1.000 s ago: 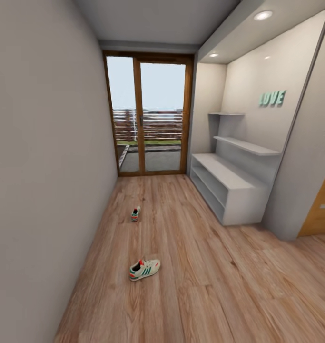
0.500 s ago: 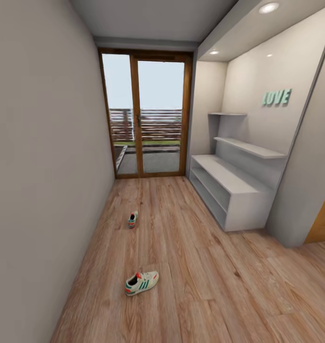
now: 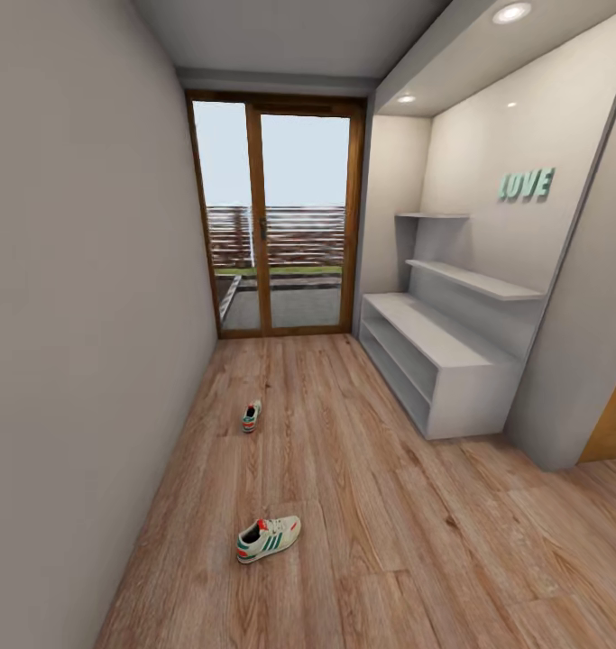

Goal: Pick up the two gym shoes and the two sandals from the corridor floor and place them onto the hallstand (shoe rack) in the corridor, making sure they are on the rack and not on the floor. Arrange them so the two gym shoes are next to each other and the two sandals are next to each other.

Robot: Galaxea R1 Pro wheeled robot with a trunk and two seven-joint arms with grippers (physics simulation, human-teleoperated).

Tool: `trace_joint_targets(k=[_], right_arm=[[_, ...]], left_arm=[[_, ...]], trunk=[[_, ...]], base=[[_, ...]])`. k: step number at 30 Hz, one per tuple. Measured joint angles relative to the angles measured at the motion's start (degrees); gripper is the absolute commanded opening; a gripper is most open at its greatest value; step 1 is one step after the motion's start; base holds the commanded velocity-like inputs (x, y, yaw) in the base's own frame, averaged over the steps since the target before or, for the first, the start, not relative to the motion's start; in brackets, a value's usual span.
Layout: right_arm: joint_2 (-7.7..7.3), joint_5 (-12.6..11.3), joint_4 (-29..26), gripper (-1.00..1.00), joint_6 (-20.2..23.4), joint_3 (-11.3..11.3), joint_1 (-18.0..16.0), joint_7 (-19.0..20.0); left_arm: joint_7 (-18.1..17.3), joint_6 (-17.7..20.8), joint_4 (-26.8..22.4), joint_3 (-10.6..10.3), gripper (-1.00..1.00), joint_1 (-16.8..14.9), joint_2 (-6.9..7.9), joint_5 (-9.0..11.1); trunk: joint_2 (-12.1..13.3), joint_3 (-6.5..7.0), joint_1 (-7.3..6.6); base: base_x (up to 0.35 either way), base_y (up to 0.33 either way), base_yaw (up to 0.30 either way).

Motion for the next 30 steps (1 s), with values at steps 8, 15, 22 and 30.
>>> trace_joint_targets(k=[8, 15, 22, 30], right_arm=[[0.00, -0.01, 0.32, 1.00, -0.01, -0.19, 0.00, -0.13], [0.00, -0.13, 0.25, 1.00, -0.01, -0.08, 0.00, -0.15], [0.00, -0.16, 0.08, 1.00, -0.07, -0.13, 0.00, -0.08], [0.00, -0.16, 0.15, 1.00, -0.01, -0.16, 0.00, -0.21]], left_arm=[[0.01, 0.06, 0.00, -0.12, 1.00, 0.00, 0.05, 0.00], [0.01, 0.07, 0.00, -0.15, 1.00, 0.00, 0.06, 0.00], [0.01, 0.07, 0.00, -0.19, 1.00, 0.00, 0.00, 0.00], [0.01, 0.04, 0.00, -0.21, 1.00, 0.00, -0.02, 0.00]], trunk=[[0.00, 0.00, -0.03], [0.00, 0.00, -0.03], [0.00, 0.00, -0.04], [0.00, 0.00, -0.04]], base=[[0.173, 0.051, 0.000], [0.306, 0.104, 0.000], [0.317, 0.110, 0.000], [0.320, 0.103, 0.000]])
